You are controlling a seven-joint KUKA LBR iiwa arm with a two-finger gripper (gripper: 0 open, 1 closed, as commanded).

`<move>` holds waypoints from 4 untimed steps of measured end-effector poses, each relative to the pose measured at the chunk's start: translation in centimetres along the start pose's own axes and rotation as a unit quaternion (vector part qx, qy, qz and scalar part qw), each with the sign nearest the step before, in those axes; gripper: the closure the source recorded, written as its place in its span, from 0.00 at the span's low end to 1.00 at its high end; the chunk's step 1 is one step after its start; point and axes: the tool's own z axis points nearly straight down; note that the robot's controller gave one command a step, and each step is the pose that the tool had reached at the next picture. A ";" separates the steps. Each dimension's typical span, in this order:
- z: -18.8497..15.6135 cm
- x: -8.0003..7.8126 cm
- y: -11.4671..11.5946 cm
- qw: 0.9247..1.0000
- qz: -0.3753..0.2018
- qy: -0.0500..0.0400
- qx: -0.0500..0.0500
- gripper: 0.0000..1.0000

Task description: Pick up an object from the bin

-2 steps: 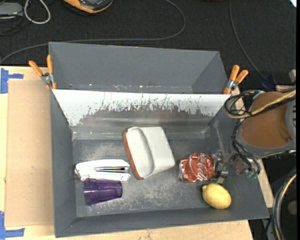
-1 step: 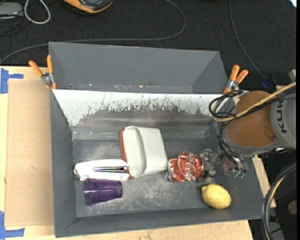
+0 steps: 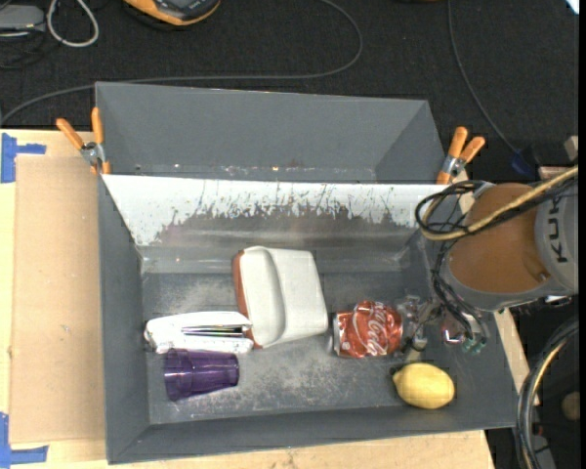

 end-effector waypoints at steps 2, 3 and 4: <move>-14.9 -0.1 2.8 1.000 -0.015 0.005 -0.001 1.00; -8.8 -0.7 4.5 1.000 -0.017 0.002 -0.001 1.00; -9.9 -0.3 4.4 0.999 0.047 0.002 -0.001 1.00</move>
Offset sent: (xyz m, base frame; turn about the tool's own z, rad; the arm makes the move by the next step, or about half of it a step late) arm 0.0023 0.0382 0.2545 -0.0092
